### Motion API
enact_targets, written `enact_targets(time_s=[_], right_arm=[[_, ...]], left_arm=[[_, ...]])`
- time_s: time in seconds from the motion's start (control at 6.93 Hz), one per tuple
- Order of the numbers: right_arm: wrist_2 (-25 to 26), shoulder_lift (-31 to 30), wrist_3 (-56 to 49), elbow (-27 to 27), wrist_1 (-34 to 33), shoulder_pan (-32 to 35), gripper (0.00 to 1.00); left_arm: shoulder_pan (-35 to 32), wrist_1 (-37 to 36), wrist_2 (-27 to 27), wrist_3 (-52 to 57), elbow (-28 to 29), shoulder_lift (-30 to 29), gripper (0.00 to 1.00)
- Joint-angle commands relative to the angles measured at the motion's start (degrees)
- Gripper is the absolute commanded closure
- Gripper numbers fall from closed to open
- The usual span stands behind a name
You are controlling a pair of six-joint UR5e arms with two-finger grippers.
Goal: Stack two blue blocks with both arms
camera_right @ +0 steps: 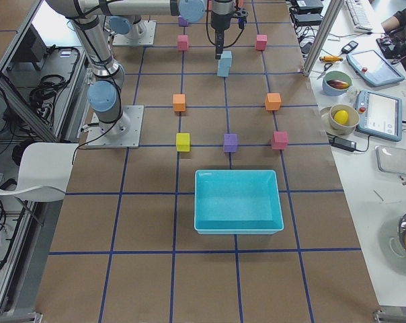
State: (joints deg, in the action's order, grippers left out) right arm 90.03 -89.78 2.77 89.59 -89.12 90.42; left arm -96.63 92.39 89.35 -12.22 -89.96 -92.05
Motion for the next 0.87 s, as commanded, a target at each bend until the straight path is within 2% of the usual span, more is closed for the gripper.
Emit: enact_targets(time_s=[0.0,0.14,0.29,0.72], right_arm=[[-0.1,-0.9,0.1,-0.3,1.2,-0.2,0.00],[0.0,-1.1,0.1,-0.2,1.4,-0.2,0.00],[0.1,-1.1,0.1,-0.1,1.6,-0.2,0.00],[0.0,-1.1,0.2,-0.1,1.4,-0.2,0.00]], left_arm=[[3.7,1.6,2.8,3.2,-2.0,3.2,0.00],[5.0,-0.2,-0.4,4.4,-2.2,3.6,0.00],[5.1,-3.8,-0.5,4.3,-2.2,3.3,0.00],[4.5,-4.1,-0.8,4.1,0.0,1.4,0.00]])
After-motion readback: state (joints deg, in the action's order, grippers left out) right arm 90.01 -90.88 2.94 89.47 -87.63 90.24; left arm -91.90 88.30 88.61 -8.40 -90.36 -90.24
